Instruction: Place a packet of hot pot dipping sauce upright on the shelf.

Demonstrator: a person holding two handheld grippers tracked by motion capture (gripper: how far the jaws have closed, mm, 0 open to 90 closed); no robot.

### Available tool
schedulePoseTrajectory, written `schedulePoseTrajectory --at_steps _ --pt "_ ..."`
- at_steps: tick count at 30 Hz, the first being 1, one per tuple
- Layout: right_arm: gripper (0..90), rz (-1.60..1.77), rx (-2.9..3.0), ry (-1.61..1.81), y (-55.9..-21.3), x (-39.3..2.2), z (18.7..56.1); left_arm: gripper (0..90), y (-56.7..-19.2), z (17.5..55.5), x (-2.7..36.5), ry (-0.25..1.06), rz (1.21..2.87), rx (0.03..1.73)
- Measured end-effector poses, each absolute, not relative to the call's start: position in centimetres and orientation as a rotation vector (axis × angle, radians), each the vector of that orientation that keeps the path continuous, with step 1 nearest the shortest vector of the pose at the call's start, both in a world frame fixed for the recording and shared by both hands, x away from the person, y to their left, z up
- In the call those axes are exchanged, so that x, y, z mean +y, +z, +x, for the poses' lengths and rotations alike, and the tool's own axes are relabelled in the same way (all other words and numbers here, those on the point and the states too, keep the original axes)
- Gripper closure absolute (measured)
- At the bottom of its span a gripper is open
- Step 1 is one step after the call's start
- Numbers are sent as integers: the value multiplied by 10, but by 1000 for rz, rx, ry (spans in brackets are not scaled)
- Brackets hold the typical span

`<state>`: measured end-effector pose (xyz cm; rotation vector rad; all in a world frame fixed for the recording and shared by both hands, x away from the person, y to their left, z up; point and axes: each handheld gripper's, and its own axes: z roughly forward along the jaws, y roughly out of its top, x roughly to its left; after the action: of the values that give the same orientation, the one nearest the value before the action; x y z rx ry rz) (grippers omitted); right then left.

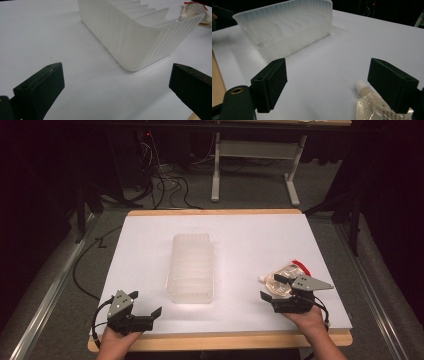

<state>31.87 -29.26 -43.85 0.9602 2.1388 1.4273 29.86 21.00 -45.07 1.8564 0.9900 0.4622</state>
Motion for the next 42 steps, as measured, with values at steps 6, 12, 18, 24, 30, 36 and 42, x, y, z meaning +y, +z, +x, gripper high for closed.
schedulePoseTrajectory --at_steps 6,12,18,24,30,36,42 --pt "179 969 2141 1401 -440 -292 317 5 -449 299 211 466 1851 983" --pt "186 994 2124 1387 -442 -297 319 5 -450 299 211 463 1852 985" --pt "200 1043 2105 1370 -445 -306 319 5 -450 303 209 458 1852 982" --pt "231 1073 2090 1341 -447 -317 315 5 -451 310 204 441 1863 979" --pt "238 1115 2083 1308 -450 -325 311 5 -450 314 201 440 1850 976" --pt "277 1152 2074 1291 -452 -334 308 5 -450 319 195 431 1861 960" --pt "367 1193 2083 1268 -456 -344 308 5 -449 320 194 432 1849 962"
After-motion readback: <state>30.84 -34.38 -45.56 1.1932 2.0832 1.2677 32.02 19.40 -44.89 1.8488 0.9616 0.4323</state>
